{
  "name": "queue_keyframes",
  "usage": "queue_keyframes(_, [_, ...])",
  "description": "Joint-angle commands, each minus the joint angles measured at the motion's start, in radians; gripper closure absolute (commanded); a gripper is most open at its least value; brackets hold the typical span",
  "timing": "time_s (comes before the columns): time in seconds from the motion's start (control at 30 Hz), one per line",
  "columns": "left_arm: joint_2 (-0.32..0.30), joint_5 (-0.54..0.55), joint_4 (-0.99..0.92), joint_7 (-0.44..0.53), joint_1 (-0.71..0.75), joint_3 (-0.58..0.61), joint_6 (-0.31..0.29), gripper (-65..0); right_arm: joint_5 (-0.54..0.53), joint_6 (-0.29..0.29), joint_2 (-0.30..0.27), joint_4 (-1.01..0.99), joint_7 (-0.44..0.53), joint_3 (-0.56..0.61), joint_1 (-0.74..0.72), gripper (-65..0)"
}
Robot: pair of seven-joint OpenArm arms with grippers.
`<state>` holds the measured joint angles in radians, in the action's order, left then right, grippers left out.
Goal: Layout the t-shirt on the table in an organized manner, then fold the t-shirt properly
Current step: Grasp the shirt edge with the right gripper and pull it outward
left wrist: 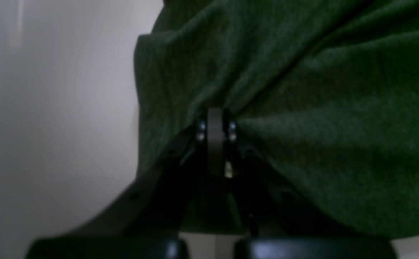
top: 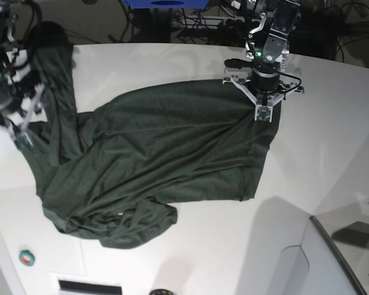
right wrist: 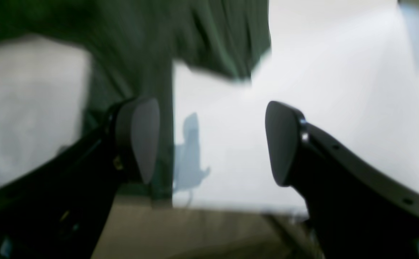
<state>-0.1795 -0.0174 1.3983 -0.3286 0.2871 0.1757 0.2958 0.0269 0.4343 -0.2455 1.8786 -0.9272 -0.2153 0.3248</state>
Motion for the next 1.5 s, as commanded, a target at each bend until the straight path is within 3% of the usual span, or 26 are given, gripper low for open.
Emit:
queue_keyframes(0.0, [-0.001, -0.006, 0.014, 0.019, -0.006, -0.006, 0.004, 0.0, -0.008, -0.004, -0.004, 0.006, 0.049, -0.02, 0.035, -43.8])
queue_keyframes(0.13, [-0.007, -0.006, 0.014, 0.019, 0.002, -0.02, 0.003, 0.0, -0.008, -0.004, 0.041, -0.09, 0.191, -0.055, 0.139, -44.0])
queue_keyframes(0.47, [-0.007, -0.006, 0.014, 0.019, 0.005, -0.02, 0.003, 0.0, -0.012, -0.004, 0.07, -0.353, 0.297, -0.049, 0.135, -41.9])
queue_keyframes(0.53, [-0.007, -0.006, 0.014, 0.019, 0.008, -0.02, 0.003, 0.0, -0.012, -0.002, 0.071, -0.382, 0.297, -0.049, 0.13, -30.5])
queue_keyframes(0.63, [-0.007, -0.006, 0.014, 0.019, 0.008, -0.02, 0.003, 0.0, -0.012, -0.002, 0.071, -0.382, 0.296, -0.051, 0.13, -4.1])
queue_keyframes(0.67, [-0.007, -0.006, 0.016, 0.019, 0.008, -0.02, 0.003, 0.0, -0.012, -0.002, 0.071, -0.371, 0.294, -0.055, 0.135, 0.0])
queue_keyframes(0.73, [-0.007, -0.006, 0.017, 0.019, 0.01, -0.02, 0.003, 0.0, -0.009, -0.002, 0.07, -0.333, 0.293, -0.057, 0.156, -2.9])
queue_keyframes(0.83, [-0.007, -0.006, 0.017, 0.019, 0.01, -0.02, 0.003, 0.0, -0.009, -0.002, 0.068, -0.224, 0.293, -0.068, 0.208, 0.0])
queue_keyframes(1.1, [-0.039, -0.006, 0.023, 0.023, 0.024, -0.02, 0.003, 0.0, -0.008, -0.004, 0.143, 0.054, 0.293, -0.303, 0.294, -0.6])
queue_keyframes(1.47, [-0.042, -0.005, 0.025, 0.024, 0.025, -0.02, 0.003, 0.0, -0.008, -0.004, 0.15, 0.134, 0.293, -0.447, 0.276, -0.6])
